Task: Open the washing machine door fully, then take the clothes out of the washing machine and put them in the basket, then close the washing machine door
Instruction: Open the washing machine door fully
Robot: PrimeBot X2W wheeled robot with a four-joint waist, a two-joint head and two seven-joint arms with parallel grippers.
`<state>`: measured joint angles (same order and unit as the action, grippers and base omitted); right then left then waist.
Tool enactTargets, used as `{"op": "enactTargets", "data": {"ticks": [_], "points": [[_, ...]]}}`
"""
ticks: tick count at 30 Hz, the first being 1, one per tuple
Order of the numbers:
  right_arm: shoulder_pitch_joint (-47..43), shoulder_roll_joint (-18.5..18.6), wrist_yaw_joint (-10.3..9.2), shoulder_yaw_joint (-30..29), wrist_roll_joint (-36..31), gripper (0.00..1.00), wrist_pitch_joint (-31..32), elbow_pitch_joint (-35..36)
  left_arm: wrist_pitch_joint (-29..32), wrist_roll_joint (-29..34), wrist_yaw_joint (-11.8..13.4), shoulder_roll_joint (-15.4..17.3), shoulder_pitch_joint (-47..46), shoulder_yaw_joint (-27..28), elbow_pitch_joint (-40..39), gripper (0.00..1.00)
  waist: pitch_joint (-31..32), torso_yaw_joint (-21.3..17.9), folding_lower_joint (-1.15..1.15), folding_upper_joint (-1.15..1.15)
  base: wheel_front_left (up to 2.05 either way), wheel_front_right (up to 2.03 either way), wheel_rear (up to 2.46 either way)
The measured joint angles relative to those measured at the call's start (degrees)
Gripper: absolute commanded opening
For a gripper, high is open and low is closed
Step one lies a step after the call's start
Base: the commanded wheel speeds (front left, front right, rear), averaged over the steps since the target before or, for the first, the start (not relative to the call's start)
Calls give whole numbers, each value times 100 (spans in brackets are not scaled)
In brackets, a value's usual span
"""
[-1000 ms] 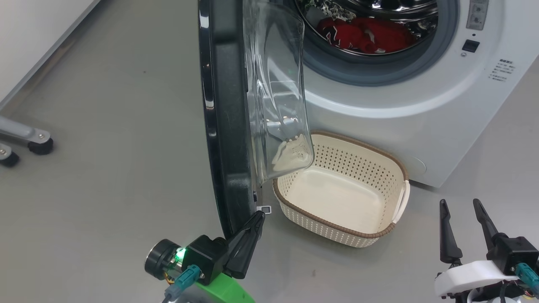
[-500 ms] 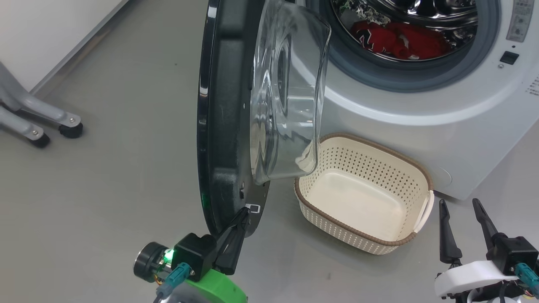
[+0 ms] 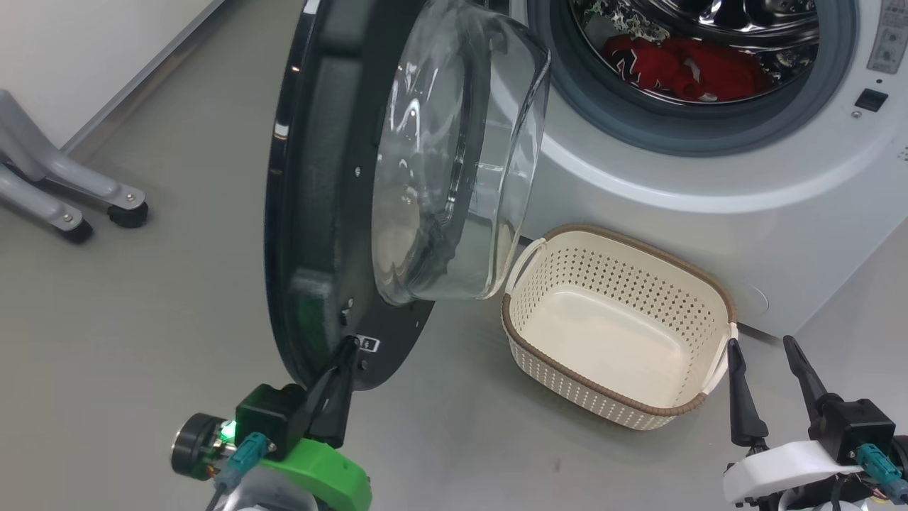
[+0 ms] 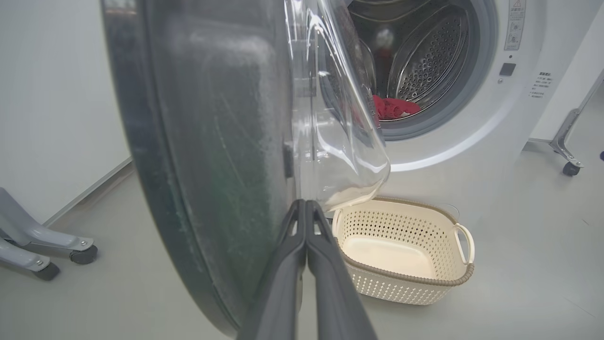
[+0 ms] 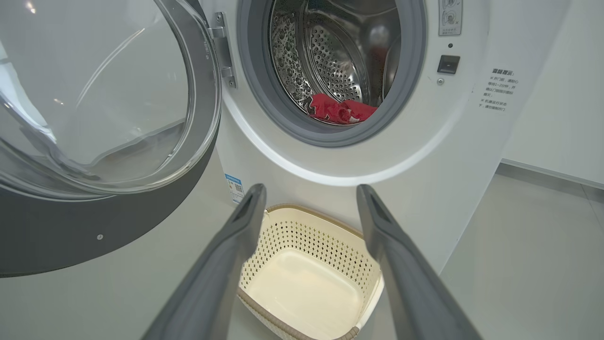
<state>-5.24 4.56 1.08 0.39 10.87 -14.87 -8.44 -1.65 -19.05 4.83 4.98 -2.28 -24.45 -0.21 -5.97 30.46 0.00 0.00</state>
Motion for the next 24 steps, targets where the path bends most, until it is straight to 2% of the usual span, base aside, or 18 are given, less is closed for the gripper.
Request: {"op": "enactTargets", "data": {"ticks": [11,24], "points": [[8,-13,38,30,-43,100,0,-40,-136,0,96,170,-2,712,225,0,-31,-213,0,0,0,0,0],[41,38,63,14,-96,100,0,-8,-348,-121,142,223,-173,1538,726,0,-245,-456,0,0,0,0,0]]}}
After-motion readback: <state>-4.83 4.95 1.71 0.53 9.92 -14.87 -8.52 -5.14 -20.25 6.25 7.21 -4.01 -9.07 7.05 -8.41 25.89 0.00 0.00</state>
